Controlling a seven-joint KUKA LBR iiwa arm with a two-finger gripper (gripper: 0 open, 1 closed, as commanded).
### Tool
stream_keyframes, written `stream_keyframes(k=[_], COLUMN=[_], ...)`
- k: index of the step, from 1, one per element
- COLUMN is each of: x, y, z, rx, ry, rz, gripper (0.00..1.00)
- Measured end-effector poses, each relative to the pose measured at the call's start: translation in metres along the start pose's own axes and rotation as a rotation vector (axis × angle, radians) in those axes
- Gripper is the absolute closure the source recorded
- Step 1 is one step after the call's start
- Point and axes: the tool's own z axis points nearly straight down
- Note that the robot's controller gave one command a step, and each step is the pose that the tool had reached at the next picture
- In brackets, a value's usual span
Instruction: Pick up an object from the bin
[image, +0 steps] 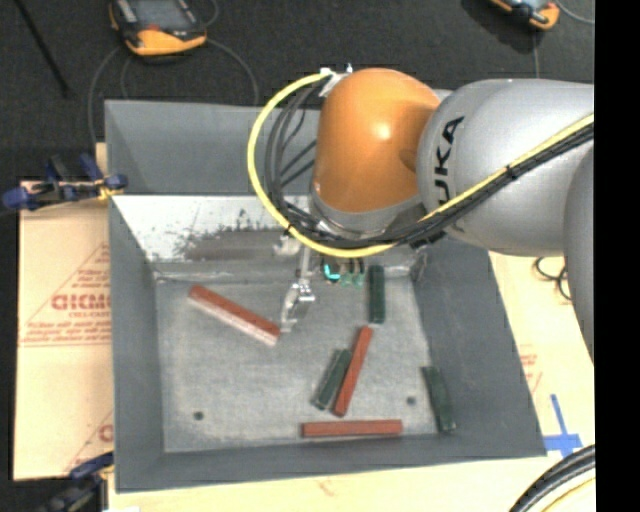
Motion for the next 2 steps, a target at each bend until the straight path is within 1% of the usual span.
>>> stream_keyframes(k=[1,2], x=[-0.001,-0.018], y=[-0.001,0.014], z=[-0.005,0.062], rx=[-0.001,-0.002], ry=[-0.008,-0.014], rz=[0.003,0.028], gripper=[0.00,0.00])
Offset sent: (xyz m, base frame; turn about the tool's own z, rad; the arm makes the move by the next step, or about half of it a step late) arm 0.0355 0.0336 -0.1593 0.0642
